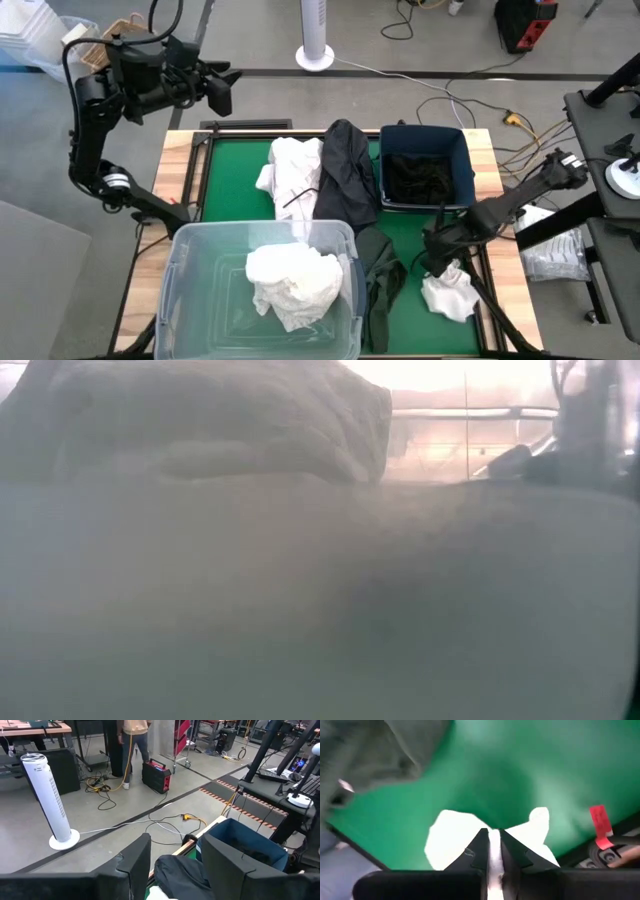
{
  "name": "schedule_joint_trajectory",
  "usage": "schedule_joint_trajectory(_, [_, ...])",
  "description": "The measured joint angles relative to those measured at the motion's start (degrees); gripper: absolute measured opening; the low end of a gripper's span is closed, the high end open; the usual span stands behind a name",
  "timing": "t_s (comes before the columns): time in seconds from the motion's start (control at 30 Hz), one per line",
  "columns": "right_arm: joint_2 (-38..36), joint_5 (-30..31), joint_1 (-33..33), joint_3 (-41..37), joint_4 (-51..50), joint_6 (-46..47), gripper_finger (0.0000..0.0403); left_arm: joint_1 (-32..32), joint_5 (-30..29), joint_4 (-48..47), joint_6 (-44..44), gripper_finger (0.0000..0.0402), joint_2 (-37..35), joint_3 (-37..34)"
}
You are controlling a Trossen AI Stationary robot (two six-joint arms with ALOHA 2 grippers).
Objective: Sort clothes
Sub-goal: Put the white short pants into the transparent bin
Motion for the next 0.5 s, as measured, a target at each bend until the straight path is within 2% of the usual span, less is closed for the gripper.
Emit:
schedule_joint_trajectory(0.27, [-9.7, 10.7, 0.0, 2.0, 0.0, 3.7, 0.0013, -2.2, 0.0, -1.4, -0.2, 0.0153, -0.6, 0.0])
schedule_joint_trajectory(0.5, [-12.0, 21.6, 0.0, 9.1, 0.0, 0.4, 0.0013, -5.1, 0.0, -1.4, -1.4, 0.0153, -1.1, 0.0])
